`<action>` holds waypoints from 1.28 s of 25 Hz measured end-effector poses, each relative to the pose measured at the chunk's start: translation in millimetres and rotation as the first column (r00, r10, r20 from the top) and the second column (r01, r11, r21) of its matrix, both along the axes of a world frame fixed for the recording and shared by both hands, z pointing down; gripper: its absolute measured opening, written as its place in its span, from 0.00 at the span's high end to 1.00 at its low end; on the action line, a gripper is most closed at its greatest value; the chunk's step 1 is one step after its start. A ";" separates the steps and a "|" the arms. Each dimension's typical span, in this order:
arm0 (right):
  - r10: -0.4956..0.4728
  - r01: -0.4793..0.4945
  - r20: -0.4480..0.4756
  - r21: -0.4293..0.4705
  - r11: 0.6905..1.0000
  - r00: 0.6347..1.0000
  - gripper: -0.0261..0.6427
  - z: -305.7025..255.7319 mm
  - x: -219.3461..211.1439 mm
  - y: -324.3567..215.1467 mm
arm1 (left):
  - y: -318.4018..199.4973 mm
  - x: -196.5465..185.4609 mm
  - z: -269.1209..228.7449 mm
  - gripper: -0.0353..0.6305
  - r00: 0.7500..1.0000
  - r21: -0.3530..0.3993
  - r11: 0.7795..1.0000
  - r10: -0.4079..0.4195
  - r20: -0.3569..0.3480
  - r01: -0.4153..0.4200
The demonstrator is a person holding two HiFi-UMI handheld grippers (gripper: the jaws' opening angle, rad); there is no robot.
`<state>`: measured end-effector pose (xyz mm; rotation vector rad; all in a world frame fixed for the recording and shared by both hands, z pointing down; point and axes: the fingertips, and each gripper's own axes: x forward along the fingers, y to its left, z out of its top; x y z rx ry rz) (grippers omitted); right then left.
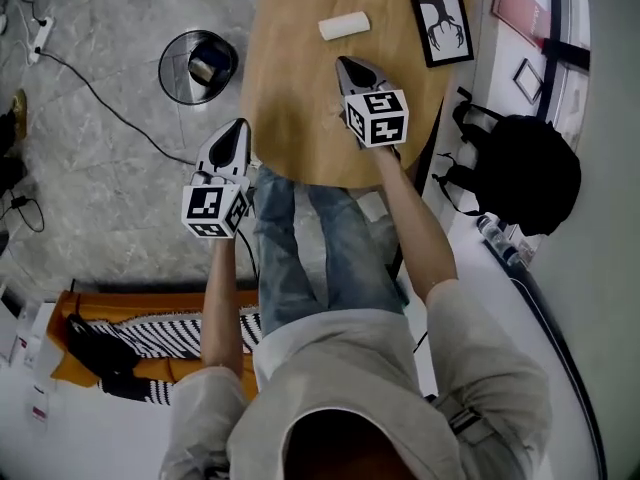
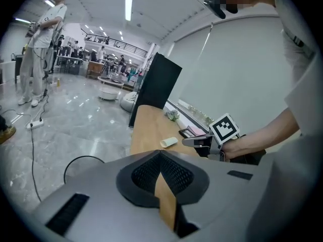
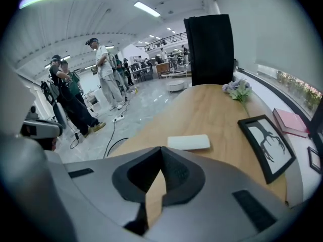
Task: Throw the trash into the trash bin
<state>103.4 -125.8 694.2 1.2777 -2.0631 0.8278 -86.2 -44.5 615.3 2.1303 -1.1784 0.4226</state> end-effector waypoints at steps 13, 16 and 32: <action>0.043 -0.043 -0.004 0.015 0.999 0.999 0.92 17.8 65.8 -36.9 | -13.9 59.3 4.0 0.92 0.998 -0.015 0.998 0.059 0.018 -0.059; 0.051 -0.050 0.025 -0.014 0.999 0.998 0.83 28.1 68.9 -49.3 | -12.8 58.4 5.9 0.92 0.998 -0.019 0.998 0.054 0.026 -0.054; 0.002 0.037 0.180 -0.212 0.977 0.984 0.65 73.5 57.1 -73.7 | -3.2 39.4 14.5 0.92 0.999 -0.042 0.999 0.007 0.045 -0.005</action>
